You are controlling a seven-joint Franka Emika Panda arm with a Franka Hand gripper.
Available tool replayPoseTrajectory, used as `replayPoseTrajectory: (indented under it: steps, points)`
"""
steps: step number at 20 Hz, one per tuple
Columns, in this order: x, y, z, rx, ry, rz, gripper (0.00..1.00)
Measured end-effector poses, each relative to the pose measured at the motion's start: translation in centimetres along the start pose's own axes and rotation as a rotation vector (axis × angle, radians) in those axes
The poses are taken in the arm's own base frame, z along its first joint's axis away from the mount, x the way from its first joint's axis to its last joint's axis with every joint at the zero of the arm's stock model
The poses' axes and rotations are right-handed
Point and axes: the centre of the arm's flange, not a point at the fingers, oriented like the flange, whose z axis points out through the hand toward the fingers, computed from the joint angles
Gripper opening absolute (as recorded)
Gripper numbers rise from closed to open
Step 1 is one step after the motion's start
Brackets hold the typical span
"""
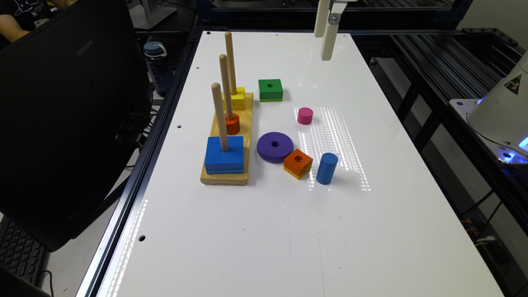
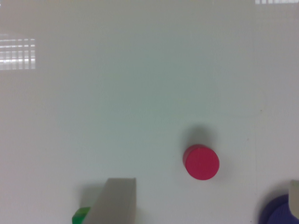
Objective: Pick up green block.
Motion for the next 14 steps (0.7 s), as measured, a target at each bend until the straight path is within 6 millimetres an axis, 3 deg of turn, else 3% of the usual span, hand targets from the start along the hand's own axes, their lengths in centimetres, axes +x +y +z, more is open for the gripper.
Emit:
replayPoseTrajectory:
  steps: [14]
  points:
    - [1.6,0.4,-0.4,0.008,0.009,0.004,1.00]
